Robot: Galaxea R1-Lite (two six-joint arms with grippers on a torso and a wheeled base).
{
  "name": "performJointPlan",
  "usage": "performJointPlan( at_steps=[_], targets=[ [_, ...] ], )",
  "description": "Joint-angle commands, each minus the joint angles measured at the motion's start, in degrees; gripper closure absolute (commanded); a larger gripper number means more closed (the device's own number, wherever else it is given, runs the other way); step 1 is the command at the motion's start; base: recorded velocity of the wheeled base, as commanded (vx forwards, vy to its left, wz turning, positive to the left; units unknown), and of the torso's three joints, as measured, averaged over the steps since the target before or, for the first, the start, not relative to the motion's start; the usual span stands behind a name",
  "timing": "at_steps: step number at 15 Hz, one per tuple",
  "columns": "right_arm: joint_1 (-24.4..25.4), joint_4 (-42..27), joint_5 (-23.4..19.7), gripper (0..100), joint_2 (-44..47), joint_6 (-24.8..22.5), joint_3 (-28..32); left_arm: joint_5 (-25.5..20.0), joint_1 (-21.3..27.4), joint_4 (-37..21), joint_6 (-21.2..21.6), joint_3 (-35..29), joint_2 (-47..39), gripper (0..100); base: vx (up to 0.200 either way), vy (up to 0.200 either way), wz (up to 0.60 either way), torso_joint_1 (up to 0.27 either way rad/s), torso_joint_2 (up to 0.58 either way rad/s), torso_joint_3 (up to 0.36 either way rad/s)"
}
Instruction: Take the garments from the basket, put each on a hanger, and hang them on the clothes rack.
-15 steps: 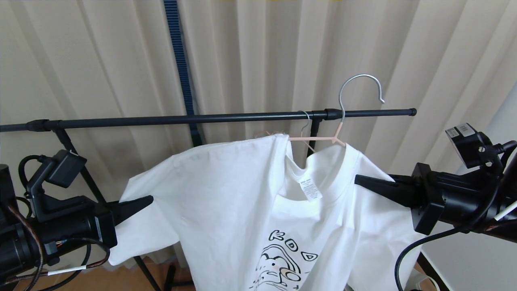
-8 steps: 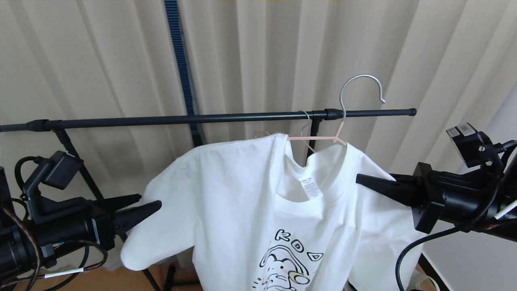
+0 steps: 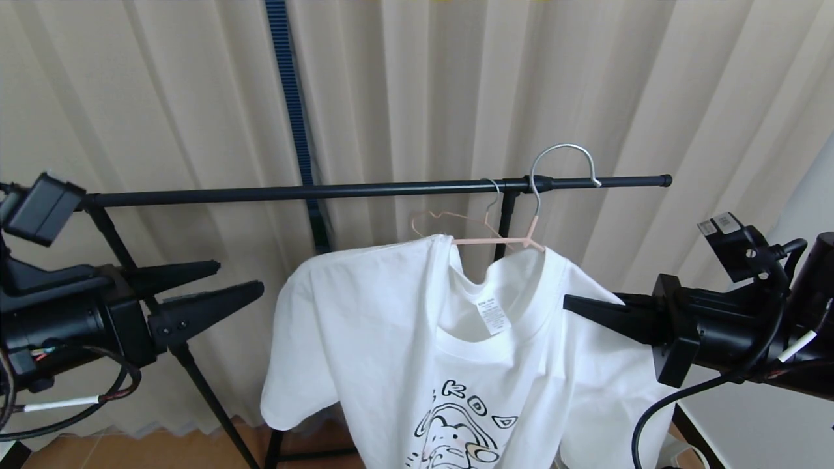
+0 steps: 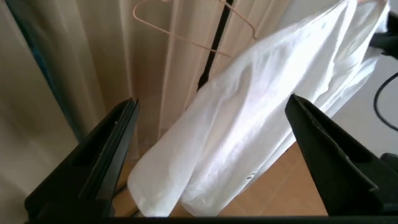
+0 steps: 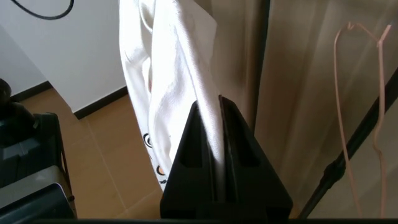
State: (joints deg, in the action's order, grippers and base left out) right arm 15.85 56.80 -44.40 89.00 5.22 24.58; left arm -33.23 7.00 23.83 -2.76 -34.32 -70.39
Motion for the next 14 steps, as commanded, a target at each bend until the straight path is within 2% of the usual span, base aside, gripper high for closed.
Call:
performJointPlan(
  at_steps=[1, 4, 6, 7, 9, 14],
  targets=[
    [1.2, -0.02, 0.01, 100, 0.64, -0.03, -0.49, 0.27, 6.71, -12.14, 0.38, -13.58, -0.19, 0, 0.0, 0.0, 0.0, 0.0, 0.0, 0.0],
    [3.84, -0.02, 0.01, 100, 0.73, -0.12, -1.29, 0.27, 14.89, -24.71, 2.84, -24.22, -3.88, 0, 0.0, 0.0, 0.0, 0.0, 0.0, 0.0],
    [5.33, -0.02, 0.01, 100, 0.64, -0.12, -1.72, 0.45, 18.49, -29.19, 5.04, -27.21, -6.69, 0, 0.0, 0.0, 0.0, 0.0, 0.0, 0.0],
    [5.69, -0.02, 0.01, 100, 0.56, -0.12, -1.81, 0.45, 19.11, -29.98, 6.45, -27.47, -7.31, 0, 0.0, 0.0, 0.0, 0.0, 0.0, 0.0],
    [6.83, -0.02, 0.01, 100, 0.47, -0.12, -2.25, 0.54, 21.22, -30.51, 12.69, -27.38, -9.68, 0, 0.0, 0.0, 0.0, 0.0, 0.0, 0.0],
    [8.15, -0.02, 0.1, 100, 0.29, -1.44, -2.69, 0.54, 24.82, -30.51, 16.99, -27.29, -13.9, 0, 0.0, 0.0, 0.0, 0.0, 0.0, 0.0]
  ],
)
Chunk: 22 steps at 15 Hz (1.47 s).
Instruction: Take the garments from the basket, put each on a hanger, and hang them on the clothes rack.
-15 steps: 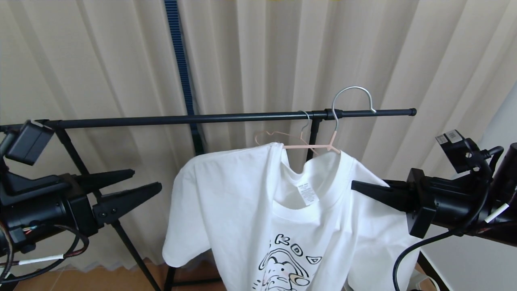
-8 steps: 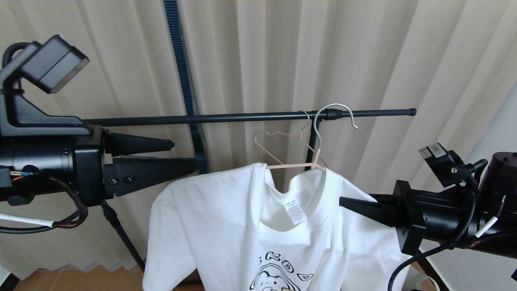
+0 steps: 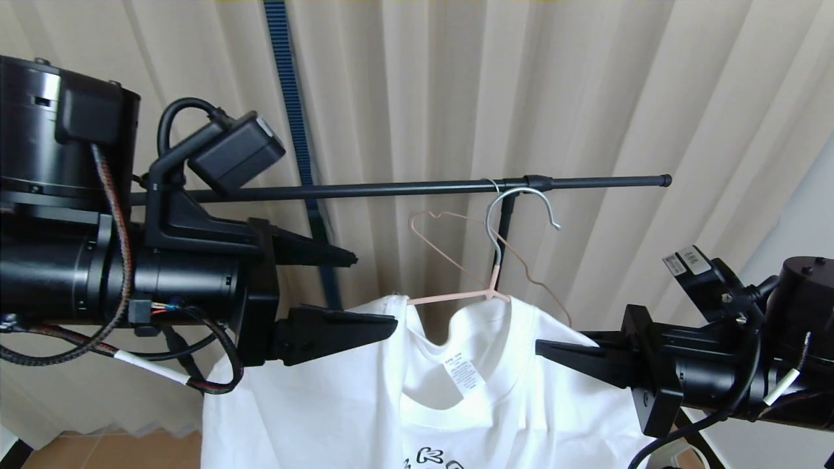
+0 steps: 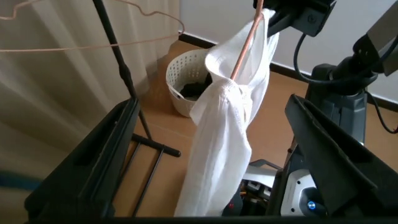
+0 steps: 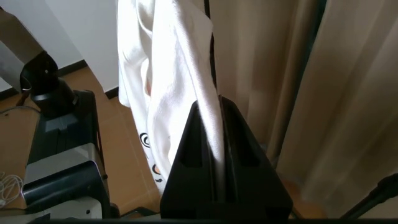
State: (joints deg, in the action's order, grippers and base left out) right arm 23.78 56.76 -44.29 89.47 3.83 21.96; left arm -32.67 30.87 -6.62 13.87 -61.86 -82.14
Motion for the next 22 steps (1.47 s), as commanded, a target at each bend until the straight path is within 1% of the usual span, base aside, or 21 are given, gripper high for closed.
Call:
performJointPlan(
  at_steps=[1, 3, 6, 9, 14, 16, 18, 19, 22],
  targets=[
    [0.21, 0.02, -0.01, 100, -0.26, -0.05, -0.16, -0.02, 1.21, -0.06, 1.77, 0.51, -2.32, 0, 0.0, 0.0, 0.0, 0.0, 0.0, 0.0],
    [0.3, 0.02, -0.01, 100, -0.43, -0.05, -0.16, -0.02, 1.74, -0.06, 5.11, 1.03, -3.29, 0, 0.0, 0.0, 0.0, 0.0, 0.0, 0.0],
    [0.3, 0.02, -0.1, 100, -0.52, -1.1, -0.25, -0.02, 2.44, -0.15, 7.92, 1.83, -4.43, 0, 0.0, 0.0, 0.0, 0.0, 0.0, 0.0],
    [1.18, 0.02, -0.1, 100, -0.96, -2.6, -0.95, -0.02, 3.23, -0.06, 8.54, 2.18, -5.22, 0, 0.0, 0.0, 0.0, 0.0, 0.0, 0.0],
    [1.44, 0.11, -0.01, 100, -2.37, -2.77, -1.21, -0.02, 3.32, 0.03, 8.89, 3.94, -5.05, 0, 0.0, 0.0, 0.0, 0.0, 0.0, 0.0],
    [1.44, 0.11, -0.01, 100, -2.54, -2.77, -1.21, 0.85, 3.41, 0.03, 11.09, 5.17, -4.96, 0, 0.0, 0.0, 0.0, 0.0, 0.0, 0.0],
    [1.44, 0.02, -0.01, 100, -3.25, -2.77, -1.21, 0.94, 3.5, 0.03, 11.62, 5.61, -4.87, 0, 0.0, 0.0, 0.0, 0.0, 0.0, 0.0],
    [1.44, 0.02, -0.01, 100, -3.25, -2.77, -1.21, 0.94, 3.5, 0.03, 11.62, 5.69, -4.78, 100, 0.0, 0.0, 0.0, 0.0, 0.0, 0.0],
    [1.44, 0.02, -0.01, 100, -3.42, -2.77, -1.21, 1.03, 3.5, 0.03, 12.76, 6.04, -4.52, 100, 0.0, 0.0, 0.0, 0.0, 0.0, 0.0]
  ],
)
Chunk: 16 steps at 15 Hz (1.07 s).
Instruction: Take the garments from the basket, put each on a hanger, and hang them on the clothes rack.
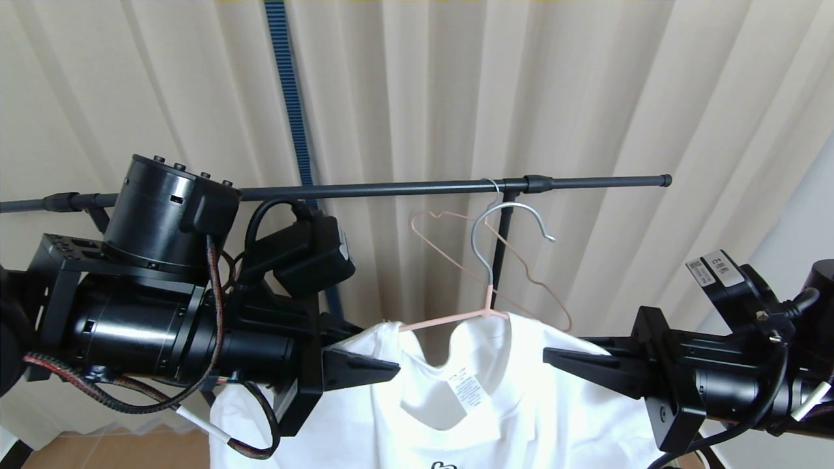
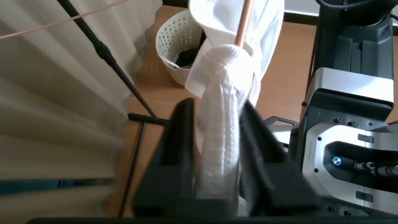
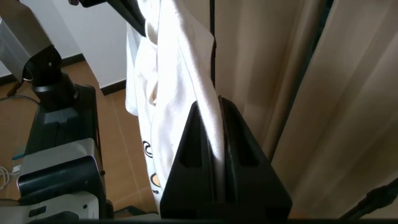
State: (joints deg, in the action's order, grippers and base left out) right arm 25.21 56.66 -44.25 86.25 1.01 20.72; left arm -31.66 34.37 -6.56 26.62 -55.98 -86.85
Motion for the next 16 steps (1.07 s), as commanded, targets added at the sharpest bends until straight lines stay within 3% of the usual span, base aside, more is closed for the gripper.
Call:
performJointPlan(
  at_steps=[1, 8, 9, 16],
  targets=[
    [0.01, 0.2, 0.04, 100, -0.29, 0.04, 0.02, 0.02, 0.0, 0.05, 0.09, 0.17, 0.19, 100, 0.0, 0.0, 0.0, 0.0, 0.0, 0.0],
    [0.01, 0.38, 0.31, 100, -0.03, 0.04, 0.19, 1.69, -0.35, 0.49, 0.01, 0.61, 0.8, 100, 0.0, 0.0, 0.0, 0.0, 0.0, 0.0],
    [0.01, 0.38, 0.31, 0, 0.06, 0.04, 0.19, 1.69, -0.35, 0.49, -0.17, 0.61, 1.06, 100, 0.0, 0.0, 0.0, 0.0, 0.0, 0.0],
    [-3.15, 0.55, 0.31, 0, -0.47, -0.05, 0.72, 2.74, -2.55, 1.9, -0.34, 3.51, 5.02, 100, 0.0, 0.0, 0.0, 0.0, 0.0, 0.0]
  ],
)
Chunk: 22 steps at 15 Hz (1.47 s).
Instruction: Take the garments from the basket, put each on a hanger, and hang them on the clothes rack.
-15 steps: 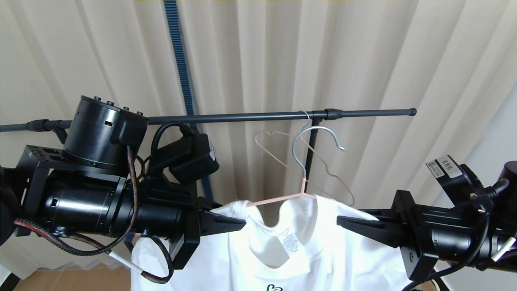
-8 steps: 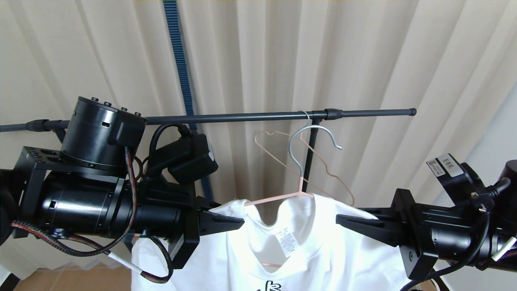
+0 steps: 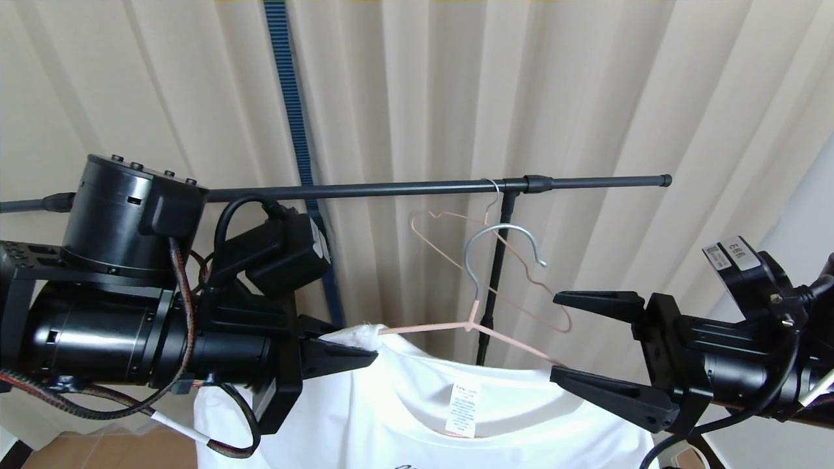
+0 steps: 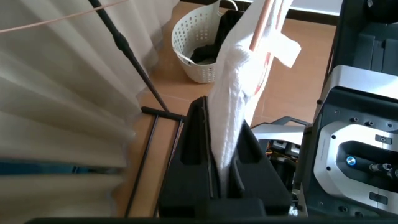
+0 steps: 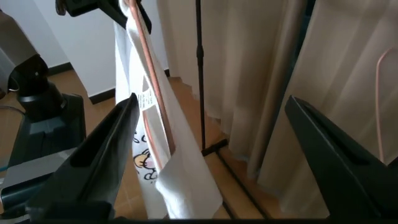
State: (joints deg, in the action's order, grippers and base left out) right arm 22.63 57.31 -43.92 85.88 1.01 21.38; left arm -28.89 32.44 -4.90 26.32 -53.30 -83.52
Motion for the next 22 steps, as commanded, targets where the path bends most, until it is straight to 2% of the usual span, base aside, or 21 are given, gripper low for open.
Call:
performJointPlan(
  at_steps=[1, 6, 9, 13, 19, 22],
  targets=[
    [-1.0, -0.09, -0.02, 0, -0.28, -0.13, 0.15, -0.02, -1.5, 1.21, -0.04, 2.06, 2.83, 100, 0.0, 0.0, 0.0, 0.0, 0.0, 0.0],
    [-1.27, -0.18, -0.02, 0, 0.25, -1.19, -0.02, 0.33, -5.54, 2.62, -0.48, 5.48, 6.97, 100, 0.0, 0.0, 0.0, 0.0, 0.0, 0.0],
    [-1.44, -0.35, -0.02, 0, 1.92, -4.53, -0.38, 0.33, -8.8, 2.62, -0.48, 6.54, 9.34, 100, 0.0, 0.0, 0.0, 0.0, 0.0, 0.0],
    [-3.03, -0.27, 0.07, 0, 8.86, -13.49, -0.9, 0.15, -11.87, 2.7, -2.24, 7.24, 13.03, 100, 0.0, 0.0, 0.0, 0.0, 0.0, 0.0],
    [-4.61, -0.18, 0.07, 0, 14.4, -18.06, -0.9, 0.15, -13.89, 2.7, -3.56, 8.03, 15.31, 100, 0.0, 0.0, 0.0, 0.0, 0.0, 0.0],
    [-5.75, -0.09, 0.33, 0, 17.92, -22.11, -0.64, 0.15, -13.98, 2.7, -5.05, 8.03, 16.55, 100, 0.0, 0.0, 0.0, 0.0, 0.0, 0.0]
  ],
)
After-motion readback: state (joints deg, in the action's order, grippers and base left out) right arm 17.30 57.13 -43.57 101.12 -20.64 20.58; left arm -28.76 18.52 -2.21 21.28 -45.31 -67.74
